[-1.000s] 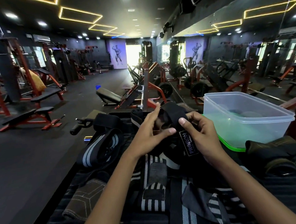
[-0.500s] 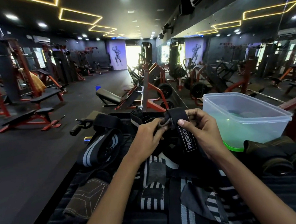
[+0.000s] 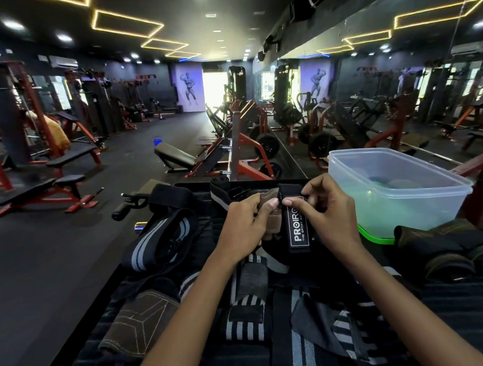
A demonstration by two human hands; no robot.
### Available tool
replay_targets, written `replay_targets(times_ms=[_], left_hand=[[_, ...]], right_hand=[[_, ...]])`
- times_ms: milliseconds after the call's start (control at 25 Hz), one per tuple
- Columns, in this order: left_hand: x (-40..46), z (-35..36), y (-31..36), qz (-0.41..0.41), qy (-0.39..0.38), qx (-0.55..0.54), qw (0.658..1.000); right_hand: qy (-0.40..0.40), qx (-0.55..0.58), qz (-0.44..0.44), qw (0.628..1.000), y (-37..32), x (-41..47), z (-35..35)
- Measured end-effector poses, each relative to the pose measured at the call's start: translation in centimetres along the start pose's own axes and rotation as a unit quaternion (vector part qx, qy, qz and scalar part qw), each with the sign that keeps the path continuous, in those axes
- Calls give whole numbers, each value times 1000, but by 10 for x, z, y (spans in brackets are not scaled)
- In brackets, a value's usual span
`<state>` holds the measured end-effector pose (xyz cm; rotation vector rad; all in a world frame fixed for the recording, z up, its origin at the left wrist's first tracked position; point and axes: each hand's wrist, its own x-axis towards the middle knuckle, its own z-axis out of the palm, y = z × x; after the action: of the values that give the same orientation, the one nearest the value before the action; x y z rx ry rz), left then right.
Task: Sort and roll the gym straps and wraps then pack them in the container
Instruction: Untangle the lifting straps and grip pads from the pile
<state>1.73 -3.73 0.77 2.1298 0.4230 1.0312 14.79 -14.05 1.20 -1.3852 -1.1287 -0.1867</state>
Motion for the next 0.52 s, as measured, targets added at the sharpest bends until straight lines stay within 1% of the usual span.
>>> replay_targets(times_ms=[80, 120, 200, 240, 280, 320, 360, 400, 440, 480, 520], left_hand=[[0, 3, 1, -39, -13, -65, 997], [-1, 3, 1, -64, -24, -102, 992], [0, 4, -1, -94, -48, -140, 984], [2, 5, -3, -99, -61, -151, 982], [3, 5, -3, -101, -73, -158, 980], [3, 4, -3, -101, -83, -164, 978], [3, 2, -3, -99, -90, -171, 976], [3, -2, -2, -97, -95, -179, 974], [3, -6, 0, -96, -100, -190, 972], [3, -10, 0, -95, -100, -200, 970], [2, -13, 1, -90, -96, -203, 970]], right_hand=[[7, -99, -60, 993, 5, -3, 0], [17, -154, -91, 984, 7, -3, -1], [43, -262, -159, 951, 11, -4, -4], [37, -288, -192, 937, 13, -3, -5], [10, -291, -211, 933, 13, -3, -6], [-37, -268, -203, 941, 12, -3, -6], [-99, -218, -161, 957, 9, -5, -5], [-168, -140, -84, 972, 4, -5, -5], [-239, -26, 18, 970, 0, -6, -6], [-295, 96, 119, 943, -3, -5, -8], [-333, 187, 197, 903, -4, -5, -11]])
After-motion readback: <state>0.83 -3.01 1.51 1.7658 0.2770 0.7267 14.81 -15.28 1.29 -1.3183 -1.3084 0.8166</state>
